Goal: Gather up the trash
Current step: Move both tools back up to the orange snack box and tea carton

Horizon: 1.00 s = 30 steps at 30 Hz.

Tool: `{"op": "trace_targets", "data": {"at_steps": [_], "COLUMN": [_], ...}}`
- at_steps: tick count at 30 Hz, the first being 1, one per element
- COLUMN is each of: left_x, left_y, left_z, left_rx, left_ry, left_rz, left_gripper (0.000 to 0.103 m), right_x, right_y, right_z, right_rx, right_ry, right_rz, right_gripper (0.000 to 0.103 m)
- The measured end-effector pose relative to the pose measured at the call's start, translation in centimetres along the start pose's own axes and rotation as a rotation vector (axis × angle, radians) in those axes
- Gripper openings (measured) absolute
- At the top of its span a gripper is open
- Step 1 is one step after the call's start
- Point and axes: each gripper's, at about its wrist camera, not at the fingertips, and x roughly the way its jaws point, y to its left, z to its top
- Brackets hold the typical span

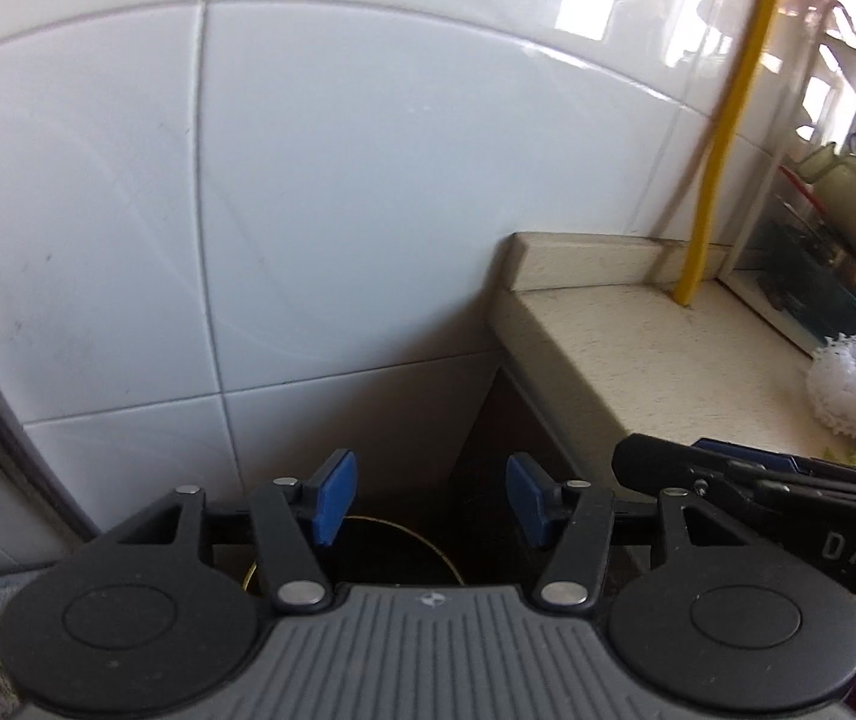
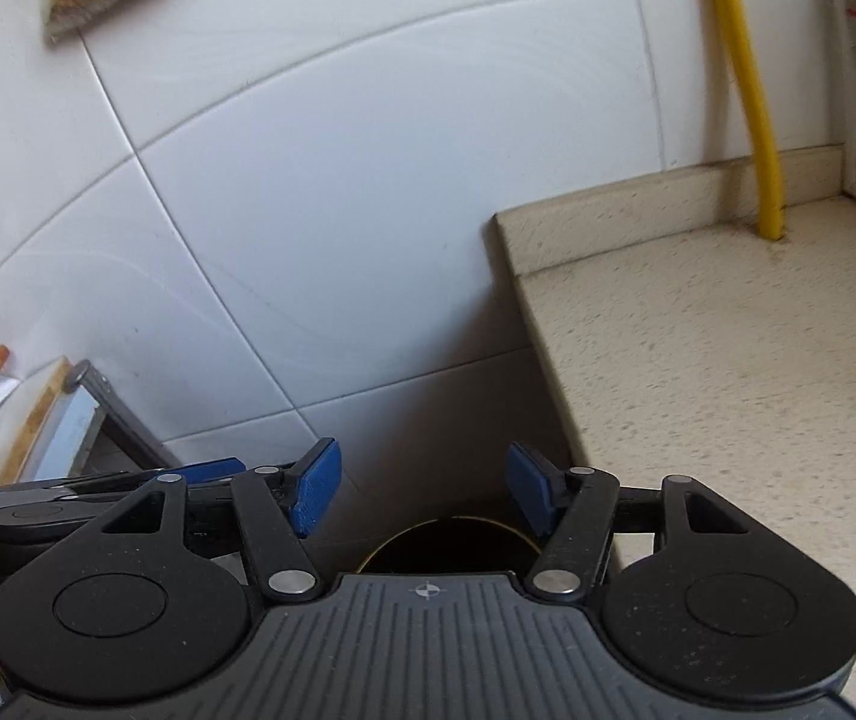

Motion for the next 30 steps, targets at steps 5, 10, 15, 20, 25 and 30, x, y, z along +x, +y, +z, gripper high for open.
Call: {"op": "trace_targets", "data": {"at_steps": [5, 10, 15, 20, 25, 30], "left_x": [-1.7, -3.2, -4.1, -4.8, -5.3, -5.0], "left_y": [-4.2, -8.8, -13.9, -18.6, -22.3, -24.4], "left_z": [-0.2, -0.8, -1.8, -2.9, -4.3, -5.2], "left_rx": [0.086, 0.171, 0.277, 0.355, 0.418, 0.466], "left_ry": [-0.016, -0.01, 0.012, 0.033, 0.059, 0.087], "left_rz": [-0.065, -0.16, -0.249, -0.34, -0.405, -0.445], "left_gripper": [0.059, 0.061, 0.062, 0.063, 0.064, 0.068], "right_x": [-4.3, -9.9, -14.9, -19.3, -22.8, -25.1], "right_y": [-1.1, -2.9, -4.9, -7.8, -10.1, -11.5], "right_z": [-0.6, -1.7, -3.7, -6.3, -8.8, -10.3], "right_rx": [0.032, 0.082, 0.13, 0.226, 0.295, 0.334], "right_ry": [-0.048, -0.125, -0.194, -0.25, -0.286, -0.309], "right_rz": [-0.026, -0.081, -0.168, -0.268, -0.359, -0.414], "right_gripper": [0.072, 0.077, 0.079, 0.08, 0.08, 0.08]}}
